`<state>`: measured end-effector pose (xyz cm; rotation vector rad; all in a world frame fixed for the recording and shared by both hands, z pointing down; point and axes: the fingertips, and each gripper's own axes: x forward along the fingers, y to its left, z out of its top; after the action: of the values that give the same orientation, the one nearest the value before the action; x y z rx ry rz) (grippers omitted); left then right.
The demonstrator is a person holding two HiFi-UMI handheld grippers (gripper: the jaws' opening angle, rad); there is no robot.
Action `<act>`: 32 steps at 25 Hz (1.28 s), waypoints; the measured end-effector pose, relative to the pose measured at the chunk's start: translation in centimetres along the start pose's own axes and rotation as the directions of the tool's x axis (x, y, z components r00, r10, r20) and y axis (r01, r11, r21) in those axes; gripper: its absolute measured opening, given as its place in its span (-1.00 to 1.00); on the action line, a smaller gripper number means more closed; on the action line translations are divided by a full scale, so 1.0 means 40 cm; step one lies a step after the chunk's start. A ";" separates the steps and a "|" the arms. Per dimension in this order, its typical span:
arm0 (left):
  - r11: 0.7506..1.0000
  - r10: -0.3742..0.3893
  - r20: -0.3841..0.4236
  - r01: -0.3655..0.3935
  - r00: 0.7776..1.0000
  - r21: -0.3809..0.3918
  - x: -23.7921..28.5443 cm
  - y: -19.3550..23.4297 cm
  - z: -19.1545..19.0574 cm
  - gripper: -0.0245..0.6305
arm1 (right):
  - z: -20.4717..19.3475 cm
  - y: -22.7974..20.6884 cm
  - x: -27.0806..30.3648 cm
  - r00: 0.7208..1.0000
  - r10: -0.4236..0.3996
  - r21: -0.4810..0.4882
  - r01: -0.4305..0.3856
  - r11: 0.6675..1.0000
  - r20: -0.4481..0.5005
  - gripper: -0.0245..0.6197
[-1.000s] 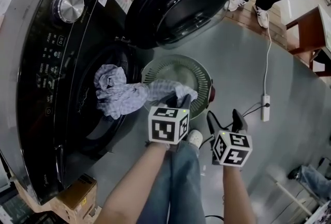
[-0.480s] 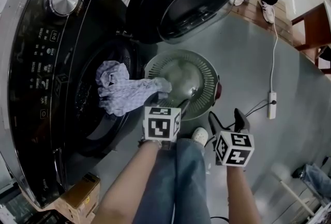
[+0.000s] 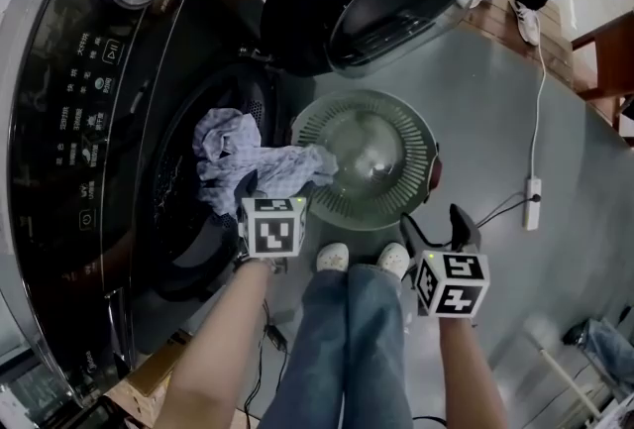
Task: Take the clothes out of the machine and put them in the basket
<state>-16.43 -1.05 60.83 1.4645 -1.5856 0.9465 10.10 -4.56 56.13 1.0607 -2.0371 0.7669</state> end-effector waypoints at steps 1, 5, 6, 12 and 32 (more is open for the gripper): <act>1.000 0.024 -0.007 -0.024 1.000 0.008 0.005 0.023 -0.009 0.42 | -0.001 0.007 0.007 1.000 0.004 -0.003 -0.004 1.000 -0.002 0.29; 0.992 0.108 -0.031 -0.105 0.994 0.072 0.028 0.095 -0.048 0.42 | -0.011 0.036 0.043 1.000 0.020 -0.008 -0.020 1.000 -0.012 0.28; 0.989 0.123 -0.040 -0.120 0.992 0.082 0.033 0.111 -0.057 0.42 | -0.013 0.042 0.052 1.000 0.024 -0.014 -0.024 1.000 -0.015 0.28; 0.966 0.258 -0.059 -0.255 0.964 0.043 0.055 0.235 -0.081 0.41 | -0.029 0.060 0.096 0.999 0.036 -0.035 -0.037 0.999 -0.032 0.26; 0.976 0.210 -0.230 -0.217 0.950 -0.004 0.152 0.320 -0.140 0.23 | -0.035 0.141 0.119 0.995 0.097 -0.079 -0.099 0.992 -0.037 0.16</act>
<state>-29.20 2.19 68.44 1.1334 -1.5997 1.1658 3.73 -2.83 59.73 0.9029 -2.0868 0.7395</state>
